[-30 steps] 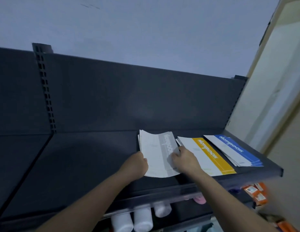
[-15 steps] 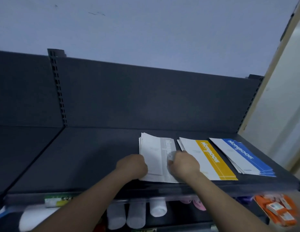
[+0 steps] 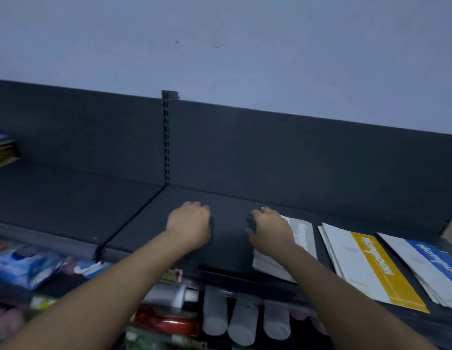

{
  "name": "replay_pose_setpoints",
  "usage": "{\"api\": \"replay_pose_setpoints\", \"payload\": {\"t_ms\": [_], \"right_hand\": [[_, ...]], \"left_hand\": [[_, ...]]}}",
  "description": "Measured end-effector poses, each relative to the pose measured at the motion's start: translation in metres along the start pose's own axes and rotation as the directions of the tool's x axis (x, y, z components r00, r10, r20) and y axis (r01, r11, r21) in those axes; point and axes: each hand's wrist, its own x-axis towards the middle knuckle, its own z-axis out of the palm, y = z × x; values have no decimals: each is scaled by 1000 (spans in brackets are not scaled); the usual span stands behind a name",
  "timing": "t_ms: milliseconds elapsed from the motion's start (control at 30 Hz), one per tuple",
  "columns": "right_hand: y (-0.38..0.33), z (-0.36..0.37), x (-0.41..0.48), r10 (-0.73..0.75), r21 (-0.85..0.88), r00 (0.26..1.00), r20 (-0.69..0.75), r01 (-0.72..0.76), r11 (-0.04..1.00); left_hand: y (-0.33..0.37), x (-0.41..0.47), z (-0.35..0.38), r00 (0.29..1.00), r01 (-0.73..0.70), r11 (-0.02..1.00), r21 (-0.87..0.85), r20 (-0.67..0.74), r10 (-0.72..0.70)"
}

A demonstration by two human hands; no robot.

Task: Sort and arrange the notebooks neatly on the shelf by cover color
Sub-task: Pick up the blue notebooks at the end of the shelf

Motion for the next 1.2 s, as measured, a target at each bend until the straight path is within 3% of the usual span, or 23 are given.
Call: {"api": "replay_pose_setpoints", "payload": {"t_ms": [200,433,800,1200], "right_hand": [[-90,0,24,-245,2,967,73,246,969],[-219,11,41,-421,1,900,109,423,906],[-412,36,68,-514,58,851,108,510,858],[-560,61,112,-591,116,796,134,580,807]], "left_hand": [[-75,-29,-25,993,117,974,195,-44,-111],[-188,-72,-44,959,282,932,227,-56,-276],[-370,-124,-63,907,418,874,247,-59,-417],[-518,-131,-69,851,521,829,204,-55,-522]]}}
